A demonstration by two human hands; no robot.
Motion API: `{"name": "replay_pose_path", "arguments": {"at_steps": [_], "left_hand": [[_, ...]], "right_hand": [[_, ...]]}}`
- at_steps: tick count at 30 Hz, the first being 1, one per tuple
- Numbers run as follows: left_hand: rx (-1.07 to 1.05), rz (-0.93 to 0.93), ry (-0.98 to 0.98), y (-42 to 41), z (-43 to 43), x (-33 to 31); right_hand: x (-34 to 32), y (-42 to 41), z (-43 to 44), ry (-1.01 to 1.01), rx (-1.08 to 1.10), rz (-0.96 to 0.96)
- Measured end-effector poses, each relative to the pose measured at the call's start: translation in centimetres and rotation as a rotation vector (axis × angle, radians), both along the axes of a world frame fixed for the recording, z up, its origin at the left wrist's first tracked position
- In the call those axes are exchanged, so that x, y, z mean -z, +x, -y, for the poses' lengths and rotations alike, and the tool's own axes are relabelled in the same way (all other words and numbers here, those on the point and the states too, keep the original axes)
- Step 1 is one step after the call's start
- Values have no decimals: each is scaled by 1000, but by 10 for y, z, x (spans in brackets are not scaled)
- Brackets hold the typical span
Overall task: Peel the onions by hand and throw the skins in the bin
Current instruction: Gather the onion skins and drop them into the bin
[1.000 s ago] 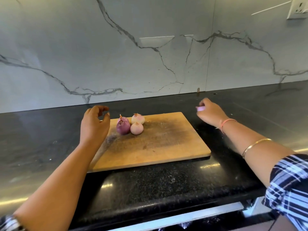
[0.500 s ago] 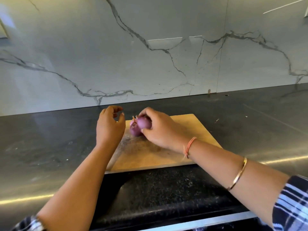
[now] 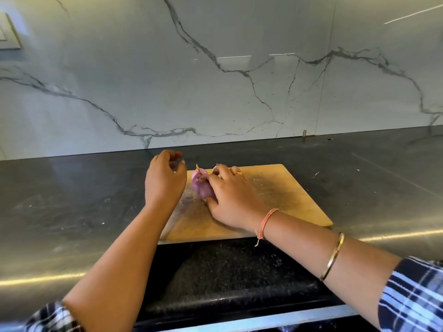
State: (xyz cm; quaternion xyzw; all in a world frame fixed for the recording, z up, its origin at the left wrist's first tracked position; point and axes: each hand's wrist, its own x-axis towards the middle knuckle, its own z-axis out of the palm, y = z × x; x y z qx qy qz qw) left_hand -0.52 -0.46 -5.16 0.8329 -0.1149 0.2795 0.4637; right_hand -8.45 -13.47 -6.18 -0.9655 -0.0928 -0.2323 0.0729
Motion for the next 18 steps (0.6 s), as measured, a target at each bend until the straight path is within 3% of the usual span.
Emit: {"name": "replay_pose_path", "arguments": {"at_steps": [18], "left_hand": [[6,-19,12,-6,-4,4]], "right_hand": [[-4,-8,-2,94,39,-120]]}}
